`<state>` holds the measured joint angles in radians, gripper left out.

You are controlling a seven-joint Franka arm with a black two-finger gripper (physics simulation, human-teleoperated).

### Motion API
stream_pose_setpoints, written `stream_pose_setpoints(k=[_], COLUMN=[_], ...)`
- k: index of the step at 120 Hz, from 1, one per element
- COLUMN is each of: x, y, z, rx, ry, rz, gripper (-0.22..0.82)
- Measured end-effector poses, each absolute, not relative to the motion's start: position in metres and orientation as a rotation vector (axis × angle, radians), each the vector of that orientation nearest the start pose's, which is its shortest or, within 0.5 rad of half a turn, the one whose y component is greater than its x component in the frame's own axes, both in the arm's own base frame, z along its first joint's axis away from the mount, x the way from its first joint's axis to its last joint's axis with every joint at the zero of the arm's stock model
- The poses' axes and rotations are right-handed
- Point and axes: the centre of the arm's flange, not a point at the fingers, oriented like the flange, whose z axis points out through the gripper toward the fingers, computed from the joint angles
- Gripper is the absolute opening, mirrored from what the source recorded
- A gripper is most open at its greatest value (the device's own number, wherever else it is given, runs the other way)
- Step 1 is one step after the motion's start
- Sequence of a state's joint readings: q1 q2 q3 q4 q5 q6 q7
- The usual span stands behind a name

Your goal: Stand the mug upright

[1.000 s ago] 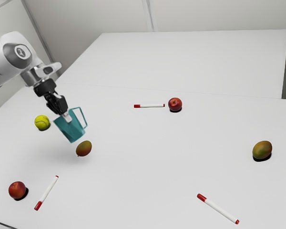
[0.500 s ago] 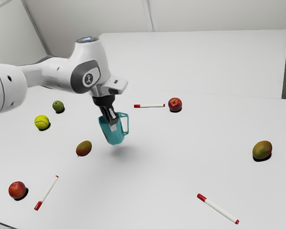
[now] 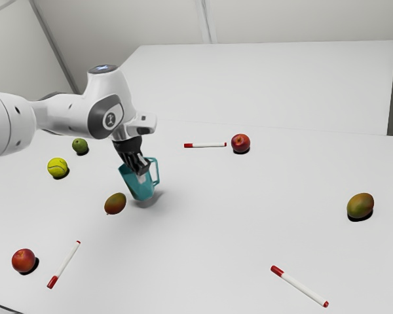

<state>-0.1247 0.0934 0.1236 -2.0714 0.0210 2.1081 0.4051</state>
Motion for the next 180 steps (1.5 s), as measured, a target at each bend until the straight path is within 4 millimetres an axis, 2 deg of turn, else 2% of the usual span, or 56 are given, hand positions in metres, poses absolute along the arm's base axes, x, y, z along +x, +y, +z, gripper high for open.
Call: stream_pose_setpoints(k=[21, 43, 48, 60, 71, 92, 121, 137, 154, 166, 180], x=[0.559, 0.561, 0.562, 0.562, 0.565, 0.573, 0.613, 0.616, 0.612, 0.606, 0.595], y=[0.003, -0.010, -0.012, -0.012, -0.013, -0.014, -0.013, -0.010, -0.011, -0.009, -0.010], z=[0.375, 0.363, 0.362, 0.364, 0.374, 0.440, 0.528, 0.559, 0.584, 0.606, 0.623], rx=[-3.067, -3.070, -3.072, -3.083, -3.095, -3.101, -3.071, -3.068, -3.077, -3.079, -3.084], ry=[0.592, 0.589, 0.586, 0.570, 0.554, 0.532, 0.520, 0.516, 0.521, 0.517, 0.515], rz=[0.103, 0.118, 0.117, 0.107, 0.072, -0.126, -0.278, -0.267, -0.237, -0.221, -0.187], gripper=[-0.18, -0.18, -0.12, 0.10, 0.28, 0.46, 0.56, 0.58, 0.59, 0.60, 0.60])
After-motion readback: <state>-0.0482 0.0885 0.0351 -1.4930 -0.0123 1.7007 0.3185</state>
